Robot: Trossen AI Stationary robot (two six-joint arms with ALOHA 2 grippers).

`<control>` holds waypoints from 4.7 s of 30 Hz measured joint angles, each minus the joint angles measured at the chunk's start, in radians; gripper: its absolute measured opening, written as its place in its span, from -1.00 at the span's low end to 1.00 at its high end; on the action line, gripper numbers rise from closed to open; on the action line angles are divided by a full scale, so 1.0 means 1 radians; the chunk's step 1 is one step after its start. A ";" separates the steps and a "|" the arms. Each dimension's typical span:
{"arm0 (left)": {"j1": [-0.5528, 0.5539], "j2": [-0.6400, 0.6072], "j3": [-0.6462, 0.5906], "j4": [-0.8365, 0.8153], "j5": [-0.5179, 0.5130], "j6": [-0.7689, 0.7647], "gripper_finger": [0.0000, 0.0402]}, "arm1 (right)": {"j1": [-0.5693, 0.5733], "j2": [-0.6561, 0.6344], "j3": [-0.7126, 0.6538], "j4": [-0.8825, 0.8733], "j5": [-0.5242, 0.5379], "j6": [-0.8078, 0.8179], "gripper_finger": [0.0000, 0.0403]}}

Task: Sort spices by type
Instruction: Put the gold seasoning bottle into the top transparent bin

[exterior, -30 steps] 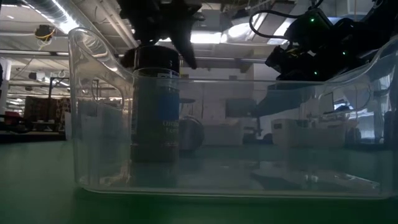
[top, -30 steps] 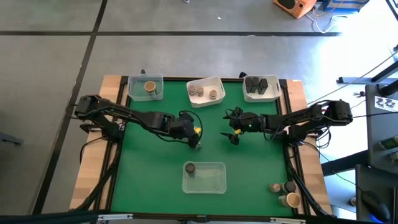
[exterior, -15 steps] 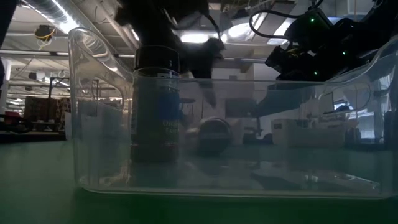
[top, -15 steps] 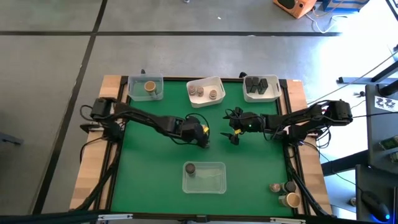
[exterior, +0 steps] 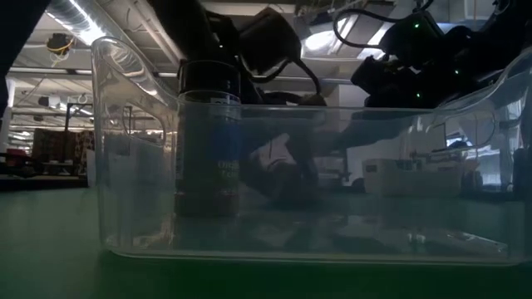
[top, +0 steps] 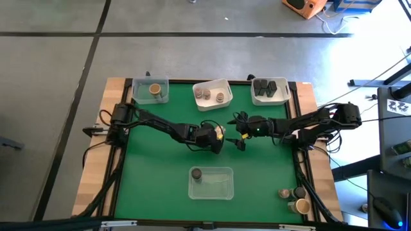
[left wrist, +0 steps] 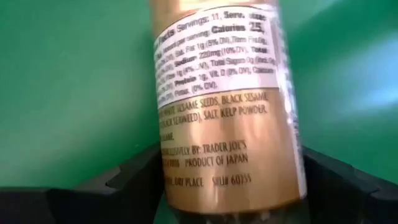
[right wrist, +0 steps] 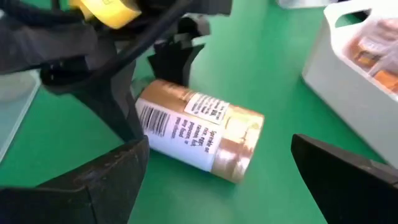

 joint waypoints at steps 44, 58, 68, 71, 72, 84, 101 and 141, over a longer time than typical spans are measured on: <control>-0.208 -0.500 -0.499 0.271 -0.308 0.473 0.31 | 0.000 -0.229 0.000 -0.018 -0.009 0.062 0.95; -0.164 -0.587 -0.779 0.862 -0.215 0.571 0.31 | -0.106 0.049 0.083 0.303 -0.269 0.118 0.95; -0.172 -0.586 -0.777 0.976 -0.213 0.633 0.31 | -0.095 0.229 0.282 0.299 -0.400 0.124 0.95; -0.172 -0.586 -0.778 0.980 -0.213 0.653 0.31 | -0.085 0.257 0.346 0.303 -0.426 0.114 0.95; -0.172 -0.586 -0.778 0.983 -0.214 0.657 0.31 | -0.085 0.268 0.368 0.304 -0.437 0.107 0.95; -0.171 -0.586 -0.778 0.977 -0.213 0.702 0.31 | -0.085 0.347 0.477 0.299 -0.531 0.061 0.62; -0.153 -0.657 -0.776 0.773 -0.221 0.693 0.65 | -0.101 0.342 0.477 0.206 -0.538 -0.095 0.41; -0.153 -1.024 -0.776 0.107 -0.328 0.397 0.67 | -0.130 0.637 0.830 -0.238 -0.312 -0.213 0.41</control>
